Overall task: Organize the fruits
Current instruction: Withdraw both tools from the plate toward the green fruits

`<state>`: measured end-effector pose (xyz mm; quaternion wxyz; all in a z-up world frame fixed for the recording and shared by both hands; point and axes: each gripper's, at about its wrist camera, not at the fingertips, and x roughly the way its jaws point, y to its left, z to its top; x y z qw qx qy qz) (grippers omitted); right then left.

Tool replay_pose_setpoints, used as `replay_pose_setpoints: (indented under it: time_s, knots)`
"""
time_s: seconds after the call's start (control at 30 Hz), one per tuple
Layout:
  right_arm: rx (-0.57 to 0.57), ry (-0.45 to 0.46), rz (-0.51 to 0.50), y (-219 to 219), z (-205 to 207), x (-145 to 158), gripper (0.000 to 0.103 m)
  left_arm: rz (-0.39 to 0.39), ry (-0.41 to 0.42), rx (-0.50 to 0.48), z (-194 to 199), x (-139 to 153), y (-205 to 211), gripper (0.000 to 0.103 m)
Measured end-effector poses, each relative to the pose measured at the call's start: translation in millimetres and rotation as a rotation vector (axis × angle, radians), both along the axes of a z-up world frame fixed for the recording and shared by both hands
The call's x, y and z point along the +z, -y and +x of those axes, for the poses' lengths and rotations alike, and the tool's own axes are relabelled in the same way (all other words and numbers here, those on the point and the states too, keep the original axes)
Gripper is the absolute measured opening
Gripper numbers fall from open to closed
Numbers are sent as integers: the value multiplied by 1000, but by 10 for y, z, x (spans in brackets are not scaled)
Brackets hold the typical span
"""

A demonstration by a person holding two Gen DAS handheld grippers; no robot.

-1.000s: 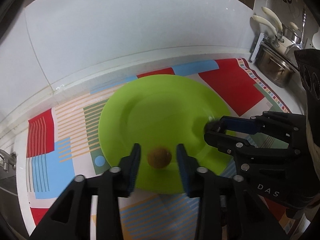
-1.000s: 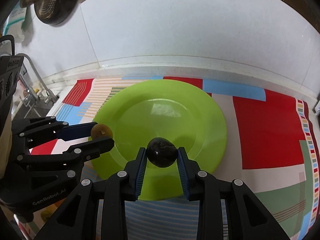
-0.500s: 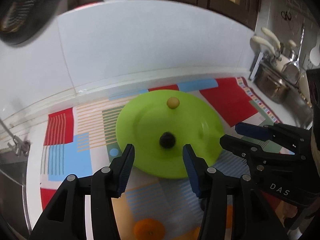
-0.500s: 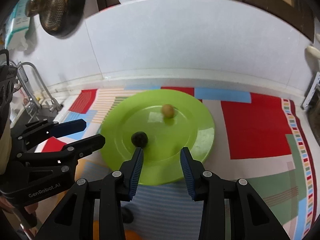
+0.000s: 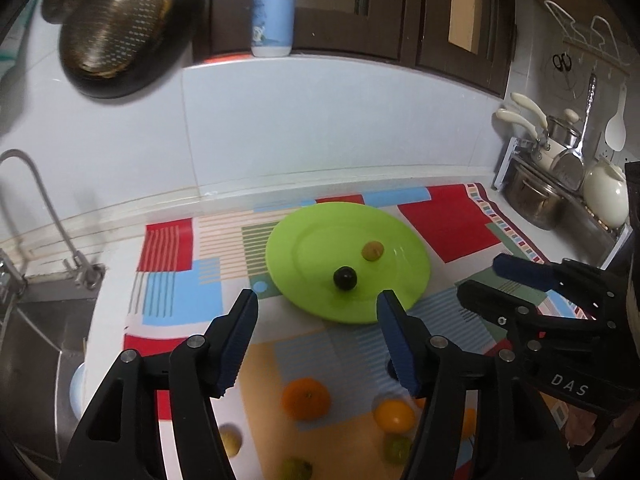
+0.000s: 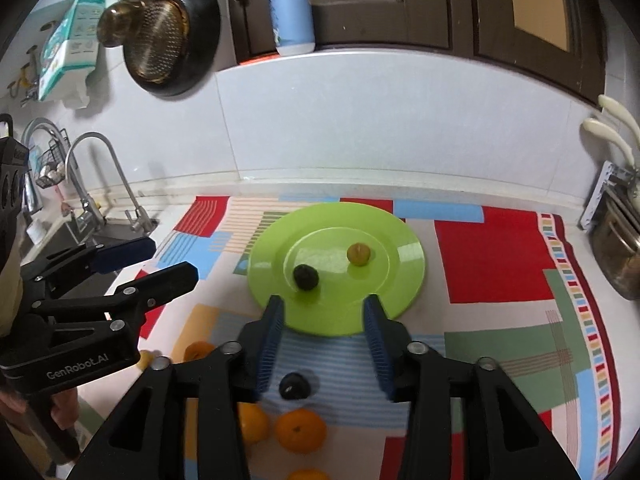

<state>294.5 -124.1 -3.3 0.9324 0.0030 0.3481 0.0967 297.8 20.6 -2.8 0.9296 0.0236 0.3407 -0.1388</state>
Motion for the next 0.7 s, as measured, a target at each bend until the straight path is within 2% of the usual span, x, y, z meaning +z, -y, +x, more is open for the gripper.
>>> replay_pose_setpoints:
  time_s: [0.47,0.7]
  knots:
    - [-9,48,-13,-238,-586,63,57,40,79,38,-650,109,-303,71]
    - [-15,55,-13,-352,-790,9,57,49,76,30,-863,55,-415,72]
